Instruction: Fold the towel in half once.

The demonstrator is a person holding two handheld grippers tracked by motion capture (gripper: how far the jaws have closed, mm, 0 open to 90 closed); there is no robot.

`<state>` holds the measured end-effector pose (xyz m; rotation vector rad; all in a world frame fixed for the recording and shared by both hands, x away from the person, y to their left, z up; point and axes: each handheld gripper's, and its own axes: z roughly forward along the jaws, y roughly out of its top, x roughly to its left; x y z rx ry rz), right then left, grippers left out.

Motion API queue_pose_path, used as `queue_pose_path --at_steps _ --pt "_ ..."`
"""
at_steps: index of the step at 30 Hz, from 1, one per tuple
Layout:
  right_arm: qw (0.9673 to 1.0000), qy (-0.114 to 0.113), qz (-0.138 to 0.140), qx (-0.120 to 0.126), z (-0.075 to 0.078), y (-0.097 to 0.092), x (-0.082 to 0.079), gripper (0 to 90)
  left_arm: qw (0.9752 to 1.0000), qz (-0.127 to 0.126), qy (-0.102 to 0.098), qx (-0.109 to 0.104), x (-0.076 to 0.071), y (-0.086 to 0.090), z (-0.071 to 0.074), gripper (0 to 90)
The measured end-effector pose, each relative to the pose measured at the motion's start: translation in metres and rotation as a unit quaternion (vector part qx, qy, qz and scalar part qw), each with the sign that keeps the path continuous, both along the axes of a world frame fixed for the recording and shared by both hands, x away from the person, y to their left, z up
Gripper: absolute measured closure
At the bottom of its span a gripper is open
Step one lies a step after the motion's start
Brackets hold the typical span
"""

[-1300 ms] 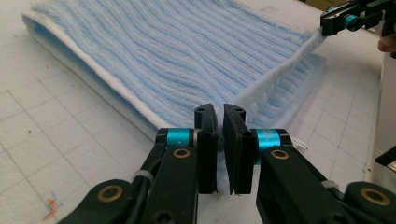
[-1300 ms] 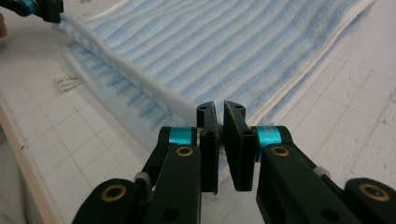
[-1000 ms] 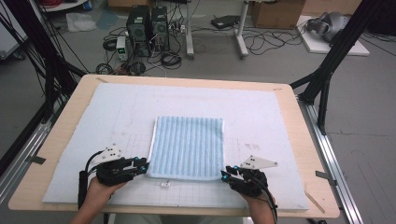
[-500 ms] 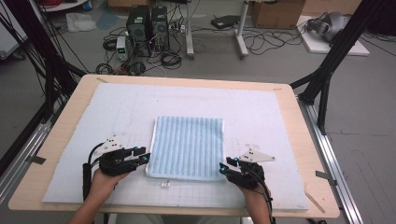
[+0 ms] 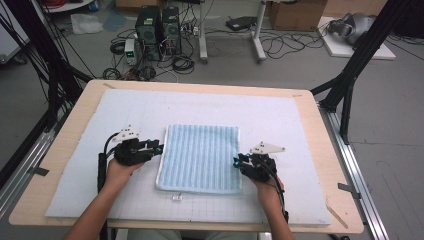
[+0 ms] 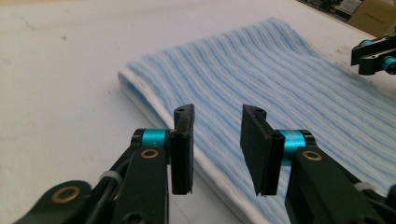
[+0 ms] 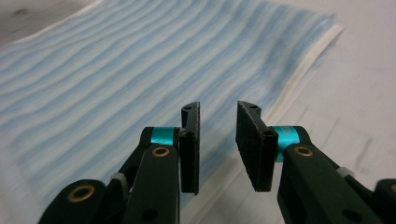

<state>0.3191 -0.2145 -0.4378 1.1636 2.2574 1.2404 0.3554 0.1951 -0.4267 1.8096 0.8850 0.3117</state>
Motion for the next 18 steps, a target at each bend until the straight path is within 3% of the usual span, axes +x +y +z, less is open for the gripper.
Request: queue_pose_path --at_steps 2,5,9,12,15,16,18 --pt "1.0000 -0.001 -0.005 0.003 0.001 0.000 0.016 72.1 0.9999 0.009 -0.003 0.007 0.009 -0.004 0.002 72.7" --pt "0.9998 0.001 -0.009 0.016 0.001 0.001 0.034 73.1 0.9995 0.022 0.010 0.022 0.028 -0.014 0.004 76.1" --pt "1.0000 0.007 -0.007 -0.003 0.001 0.010 0.058 73.0 0.9983 0.034 0.033 0.034 0.053 -0.025 -0.002 77.1" --pt "0.9997 0.015 -0.015 -0.016 -0.002 0.014 0.075 72.6 0.9963 0.042 0.051 0.056 0.068 -0.032 -0.013 77.4" --pt "0.9986 0.035 -0.031 -0.025 -0.007 0.011 0.087 72.6 0.9936 0.052 0.070 0.072 0.076 -0.034 -0.023 77.4" --pt "0.9985 0.035 -0.031 -0.028 -0.009 0.010 0.089 72.8 0.9939 0.057 0.070 0.063 0.077 -0.034 -0.025 77.6" --pt "0.9984 0.040 -0.034 -0.019 -0.011 0.007 0.091 73.1 0.9936 0.059 0.071 0.065 0.078 -0.033 -0.024 78.6"
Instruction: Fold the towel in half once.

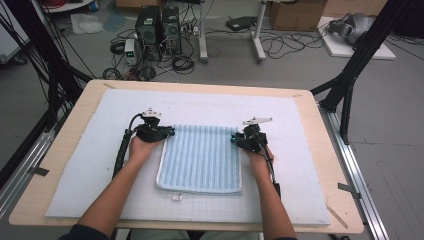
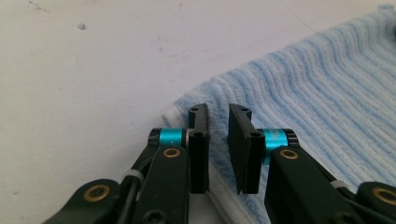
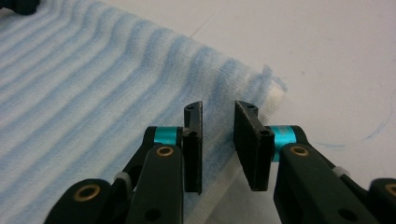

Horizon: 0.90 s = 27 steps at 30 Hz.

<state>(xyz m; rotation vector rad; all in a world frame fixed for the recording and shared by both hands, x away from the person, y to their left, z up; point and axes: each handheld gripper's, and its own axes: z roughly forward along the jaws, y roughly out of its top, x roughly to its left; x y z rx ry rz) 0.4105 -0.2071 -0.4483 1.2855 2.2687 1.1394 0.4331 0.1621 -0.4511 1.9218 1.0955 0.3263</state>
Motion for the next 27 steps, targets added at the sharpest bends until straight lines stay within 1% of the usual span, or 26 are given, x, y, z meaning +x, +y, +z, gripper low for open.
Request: queue_pose_path --at_steps 2,3,4,5,6,7,8,9,10,11,12,13,14,15,17,18,19,21,22,25,27 --pt "0.9999 -0.004 -0.006 -0.007 0.000 -0.002 0.000 73.1 1.0000 0.003 0.000 0.002 -0.001 0.001 0.000 78.9" --pt "0.9998 -0.007 -0.010 -0.013 0.001 -0.004 0.000 71.3 1.0000 0.000 0.003 0.005 -0.001 0.002 0.001 78.6" --pt "0.9996 -0.003 -0.019 -0.021 0.001 -0.007 0.000 68.4 1.0000 0.002 0.006 0.003 -0.001 0.004 0.002 77.4" --pt "0.9997 0.005 -0.023 -0.007 0.000 -0.011 0.000 68.4 1.0000 0.003 0.007 0.000 -0.002 0.005 0.003 74.9" --pt "0.9996 0.003 -0.026 -0.006 0.002 -0.013 -0.002 68.4 1.0000 0.004 0.006 -0.001 -0.002 0.006 0.004 70.4" --pt "0.9997 -0.002 -0.025 -0.007 0.003 -0.014 -0.004 68.4 1.0000 0.002 0.000 -0.006 -0.004 0.008 0.006 67.0" --pt "0.9997 -0.009 -0.022 -0.003 0.006 -0.015 -0.006 68.0 0.9999 -0.001 -0.013 -0.008 -0.006 0.011 0.009 64.0" --pt "0.9996 -0.018 -0.020 -0.001 0.008 -0.017 -0.009 67.1 0.9995 -0.003 -0.026 -0.015 -0.009 0.014 0.011 60.3" --pt "0.9996 -0.024 -0.018 0.000 0.011 -0.019 -0.013 65.7 0.9989 -0.008 -0.037 -0.026 -0.012 0.017 0.013 57.0" --pt "0.9994 -0.031 -0.016 0.001 0.014 -0.022 -0.016 64.4 0.9981 -0.016 -0.043 -0.041 -0.014 0.021 0.015 53.9" --pt "0.9992 -0.036 -0.015 0.003 0.017 -0.024 -0.020 61.7 0.9972 -0.022 -0.044 -0.057 -0.017 0.024 0.017 50.5" --pt "0.9990 -0.041 -0.013 0.007 0.019 -0.027 -0.024 57.7 0.9958 -0.028 -0.050 -0.071 -0.019 0.027 0.018 46.3" --pt "0.9987 -0.048 -0.017 0.009 0.022 -0.030 -0.028 52.5 0.9944 -0.035 -0.057 -0.081 -0.022 0.030 0.020 42.7" --pt "0.9985 -0.050 -0.019 0.008 0.024 -0.033 -0.032 47.5 0.9937 -0.037 -0.063 -0.084 -0.025 0.033 0.021 40.4" --pt "0.9980 -0.059 -0.024 0.003 0.029 -0.039 -0.040 38.9 0.9924 -0.038 -0.074 -0.091 -0.031 0.037 0.024 31.1" --pt "0.9978 -0.061 -0.027 0.003 0.031 -0.041 -0.044 33.9 0.9923 -0.033 -0.080 -0.088 -0.034 0.038 0.025 25.8" --pt "0.9976 -0.063 -0.029 0.003 0.032 -0.043 -0.049 29.9 0.9918 -0.031 -0.085 -0.091 -0.036 0.040 0.026 19.9" --pt "0.9968 -0.073 -0.031 -0.006 0.033 -0.047 -0.056 24.6 0.9902 -0.039 -0.094 -0.095 -0.040 0.043 0.028 18.3" --pt "0.9965 -0.075 -0.034 -0.007 0.034 -0.048 -0.059 21.1 0.9902 -0.039 -0.095 -0.094 -0.042 0.043 0.029 18.3" --pt "0.9959 -0.085 -0.031 -0.004 0.036 -0.054 -0.066 17.5 0.9883 -0.042 -0.109 -0.098 -0.051 0.046 0.029 18.3" --pt "0.9953 -0.092 -0.030 -0.003 0.038 -0.057 -0.069 14.3 0.9882 -0.043 -0.114 -0.092 -0.052 0.047 0.029 18.3"
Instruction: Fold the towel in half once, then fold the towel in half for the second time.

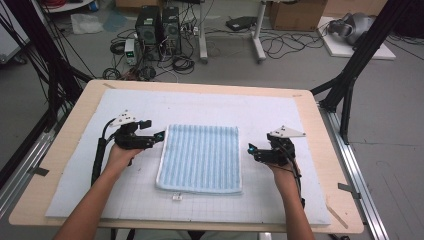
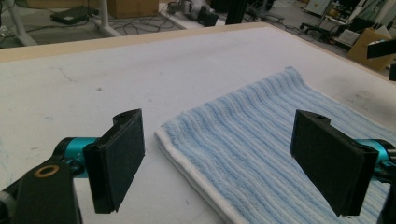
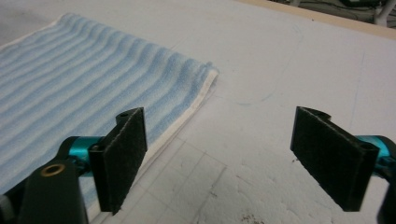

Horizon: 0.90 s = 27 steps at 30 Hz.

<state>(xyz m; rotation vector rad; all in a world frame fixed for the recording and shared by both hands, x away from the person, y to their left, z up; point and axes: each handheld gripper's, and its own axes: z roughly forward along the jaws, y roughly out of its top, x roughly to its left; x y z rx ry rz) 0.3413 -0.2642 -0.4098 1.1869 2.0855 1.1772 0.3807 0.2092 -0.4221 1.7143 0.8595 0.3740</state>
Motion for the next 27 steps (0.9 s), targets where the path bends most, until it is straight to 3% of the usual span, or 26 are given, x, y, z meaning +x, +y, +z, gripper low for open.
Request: queue_pose_path --at_steps 5,15,27 --pt "0.9997 -0.017 -0.008 0.013 0.005 -0.009 -0.003 11.7 1.0000 0.002 0.000 -0.009 0.001 0.004 0.000 18.4" --pt "0.9998 -0.014 -0.008 0.013 0.004 -0.012 -0.003 11.6 1.0000 0.000 -0.003 -0.005 0.001 0.002 -0.001 18.5" --pt "0.9999 -0.009 -0.007 0.007 0.002 -0.012 -0.002 11.6 0.9997 0.007 0.021 -0.007 0.004 0.003 -0.005 18.4"
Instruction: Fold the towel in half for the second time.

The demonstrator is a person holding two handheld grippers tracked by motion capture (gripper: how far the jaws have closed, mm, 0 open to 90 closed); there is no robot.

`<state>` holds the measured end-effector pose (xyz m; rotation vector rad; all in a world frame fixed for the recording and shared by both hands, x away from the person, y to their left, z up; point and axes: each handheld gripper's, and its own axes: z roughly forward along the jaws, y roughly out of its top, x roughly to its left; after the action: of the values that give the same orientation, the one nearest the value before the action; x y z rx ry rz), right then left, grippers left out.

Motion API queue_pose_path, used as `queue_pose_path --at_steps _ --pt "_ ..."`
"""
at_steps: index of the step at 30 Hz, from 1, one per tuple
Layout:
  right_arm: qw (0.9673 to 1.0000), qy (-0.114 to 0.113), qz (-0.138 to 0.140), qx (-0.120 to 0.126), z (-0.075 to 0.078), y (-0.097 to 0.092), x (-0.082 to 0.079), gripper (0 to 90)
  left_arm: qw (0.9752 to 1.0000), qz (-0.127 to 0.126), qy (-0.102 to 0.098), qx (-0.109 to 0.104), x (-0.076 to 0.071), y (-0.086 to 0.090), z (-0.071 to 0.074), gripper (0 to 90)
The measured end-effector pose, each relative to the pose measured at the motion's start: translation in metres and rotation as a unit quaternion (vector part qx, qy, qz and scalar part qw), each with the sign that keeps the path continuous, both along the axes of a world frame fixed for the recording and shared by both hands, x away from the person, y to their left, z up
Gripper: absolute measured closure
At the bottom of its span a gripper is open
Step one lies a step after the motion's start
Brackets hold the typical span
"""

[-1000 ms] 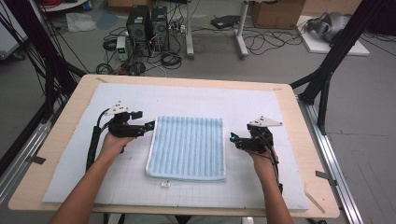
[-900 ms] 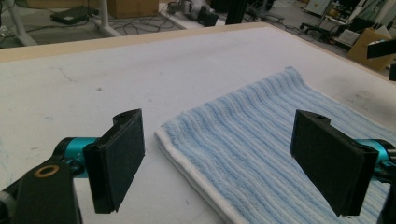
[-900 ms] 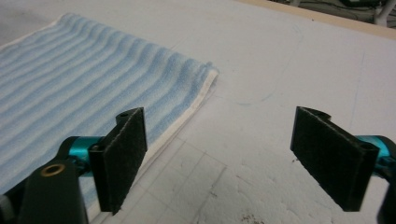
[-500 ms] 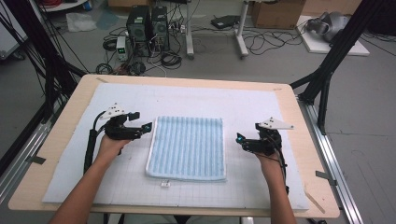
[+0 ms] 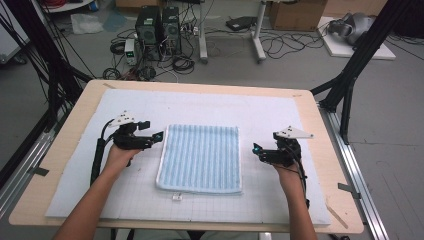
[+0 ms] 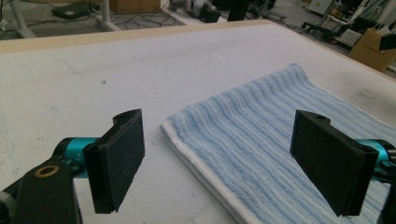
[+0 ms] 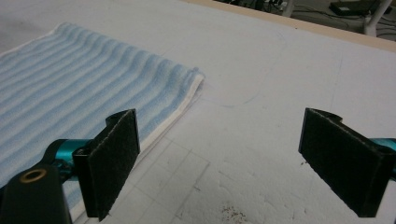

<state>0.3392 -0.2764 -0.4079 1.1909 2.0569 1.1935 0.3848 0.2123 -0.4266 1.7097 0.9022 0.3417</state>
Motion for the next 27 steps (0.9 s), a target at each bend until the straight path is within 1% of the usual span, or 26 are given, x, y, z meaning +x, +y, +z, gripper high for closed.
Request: queue_pose_path --at_steps 3,6,7,8,9,10,11,12,13,15,16,17,18,21,24,26,27 --pt "1.0000 0.002 0.002 -0.001 -0.001 0.001 0.001 11.6 1.0000 0.006 0.002 0.005 0.002 0.001 0.000 18.4" --pt "0.9999 0.009 0.005 0.002 -0.001 0.002 0.000 11.6 1.0000 0.008 -0.004 -0.001 0.005 0.002 0.003 18.5" --pt "0.9999 0.008 0.007 0.002 -0.001 0.002 0.000 11.6 0.9999 0.008 -0.010 -0.003 0.007 0.002 0.004 18.5" --pt "0.9999 0.007 0.009 0.002 -0.001 0.002 0.000 11.6 0.9997 0.014 -0.018 -0.011 0.009 0.002 0.004 18.5" --pt "0.9999 0.008 0.008 0.006 -0.001 0.002 -0.001 11.6 0.9996 0.018 -0.015 -0.013 0.010 0.003 0.003 18.5" --pt "0.9999 0.006 0.009 0.004 -0.001 0.001 -0.001 11.6 0.9998 0.017 -0.006 -0.006 0.013 0.004 0.002 18.5" --pt "0.9999 0.007 0.008 0.008 -0.001 0.001 -0.001 11.6 0.9997 0.024 -0.003 0.002 0.016 0.003 0.001 18.7" --pt "0.9999 0.006 0.007 0.008 -0.001 0.000 -0.001 11.6 0.9996 0.028 0.002 0.001 0.018 0.003 0.000 19.7" --pt "0.9999 0.007 0.007 0.009 -0.001 -0.001 -0.001 11.6 0.9996 0.027 0.007 0.008 0.021 0.003 0.000 20.8" --pt "0.9999 0.007 0.006 0.013 -0.002 -0.001 -0.001 11.6 0.9994 0.028 0.013 0.018 0.028 0.002 0.000 21.4" --pt "0.9999 0.008 0.007 0.011 -0.002 -0.001 -0.001 11.6 0.9993 0.029 0.011 0.020 0.030 0.001 -0.001 22.2" --pt "0.9998 0.011 0.005 0.013 -0.002 0.000 -0.001 11.6 0.9992 0.027 0.018 0.023 0.033 0.000 -0.001 23.3" --pt "0.9999 0.011 0.007 0.011 -0.003 0.000 -0.001 11.6 0.9989 0.027 0.021 0.031 0.036 -0.001 -0.001 23.9" --pt "0.9998 0.013 0.009 0.009 -0.004 0.001 0.000 11.6 0.9983 0.022 0.026 0.047 0.045 -0.007 -0.003 25.7" --pt "0.9998 0.014 0.008 0.010 -0.004 0.001 0.000 11.6 0.9964 0.014 0.036 0.076 0.055 -0.015 -0.005 28.7" --pt "0.9998 0.014 0.009 0.010 -0.003 0.001 0.000 11.6 0.9958 0.010 0.038 0.083 0.060 -0.020 -0.007 29.4" --pt "0.9998 0.012 0.009 0.011 -0.003 0.001 0.000 11.6 0.9952 0.009 0.042 0.087 0.062 -0.023 -0.008 29.8"
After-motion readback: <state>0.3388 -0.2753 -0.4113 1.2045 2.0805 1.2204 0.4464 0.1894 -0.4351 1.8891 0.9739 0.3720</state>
